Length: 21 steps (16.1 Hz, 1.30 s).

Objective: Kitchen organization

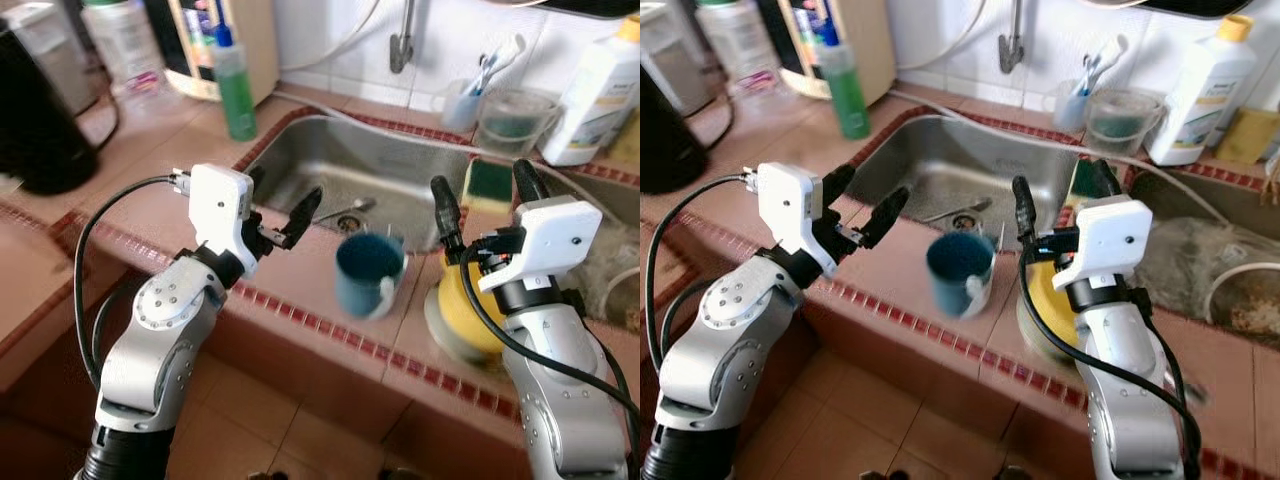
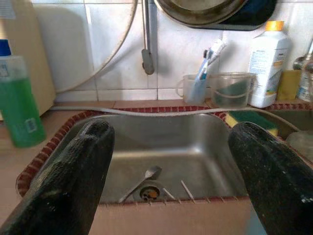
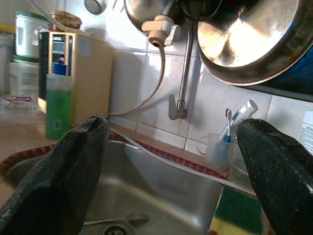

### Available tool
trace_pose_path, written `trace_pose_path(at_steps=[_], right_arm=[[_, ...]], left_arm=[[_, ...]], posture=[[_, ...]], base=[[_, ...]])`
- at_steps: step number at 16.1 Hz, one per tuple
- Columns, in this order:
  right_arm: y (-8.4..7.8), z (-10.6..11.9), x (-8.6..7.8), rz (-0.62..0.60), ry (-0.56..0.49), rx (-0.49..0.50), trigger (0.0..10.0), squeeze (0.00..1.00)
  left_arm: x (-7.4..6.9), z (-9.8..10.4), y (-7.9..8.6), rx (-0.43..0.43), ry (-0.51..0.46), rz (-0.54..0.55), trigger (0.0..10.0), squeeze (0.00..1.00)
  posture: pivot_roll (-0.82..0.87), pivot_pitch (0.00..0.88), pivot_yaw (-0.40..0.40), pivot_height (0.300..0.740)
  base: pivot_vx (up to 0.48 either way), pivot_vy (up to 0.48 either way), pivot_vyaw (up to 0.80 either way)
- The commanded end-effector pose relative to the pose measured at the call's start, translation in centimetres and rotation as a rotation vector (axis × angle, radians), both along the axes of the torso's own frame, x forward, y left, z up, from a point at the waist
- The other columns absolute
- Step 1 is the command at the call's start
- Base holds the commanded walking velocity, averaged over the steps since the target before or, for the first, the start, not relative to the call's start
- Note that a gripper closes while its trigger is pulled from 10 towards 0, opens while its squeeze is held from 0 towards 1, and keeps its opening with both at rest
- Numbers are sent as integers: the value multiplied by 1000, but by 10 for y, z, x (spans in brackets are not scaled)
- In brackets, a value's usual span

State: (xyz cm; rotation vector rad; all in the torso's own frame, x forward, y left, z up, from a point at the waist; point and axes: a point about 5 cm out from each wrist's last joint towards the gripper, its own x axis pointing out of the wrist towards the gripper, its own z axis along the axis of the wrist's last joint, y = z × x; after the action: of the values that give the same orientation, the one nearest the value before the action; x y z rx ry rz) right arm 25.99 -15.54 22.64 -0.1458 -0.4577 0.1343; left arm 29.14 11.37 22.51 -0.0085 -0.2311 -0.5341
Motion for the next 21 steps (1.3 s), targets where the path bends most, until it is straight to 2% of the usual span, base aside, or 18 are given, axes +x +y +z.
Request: trace_pose_path(at_steps=[1,3,10,15,18,20,21], right_arm=[[0,5,-2,8,-21,0,10000,0],[0,5,-1,10,-23,-5,10000,0],[3,6,0,20,-25,-30,10000,0],[6,3,3,35,-6,-32,10000,0],[8,3,3,48,-1,-37,10000,0],[8,3,4,51,-3,-40,10000,0],[8,3,4,51,-4,-41,10000,0]], left_arm=[[1,1,1,1,4,3,10000,0],[1,2,1,-1,-4,5,10000,0],[3,4,6,-20,-37,45,10000,0],[7,5,9,-11,-56,64,10000,0],[12,5,14,-49,-27,49,10000,0],[15,6,16,-82,-4,52,10000,0],[16,7,17,-72,-11,59,10000,0]], posture=[[-294,67,57,740],[-294,67,57,740],[-294,69,56,740],[-291,57,55,740],[-291,53,54,740],[-292,57,53,740],[-292,59,53,740]], base=[[-341,0,0],[-324,0,0],[0,0,0],[0,0,-715],[0,0,-702],[0,465,-700],[0,465,-700]])
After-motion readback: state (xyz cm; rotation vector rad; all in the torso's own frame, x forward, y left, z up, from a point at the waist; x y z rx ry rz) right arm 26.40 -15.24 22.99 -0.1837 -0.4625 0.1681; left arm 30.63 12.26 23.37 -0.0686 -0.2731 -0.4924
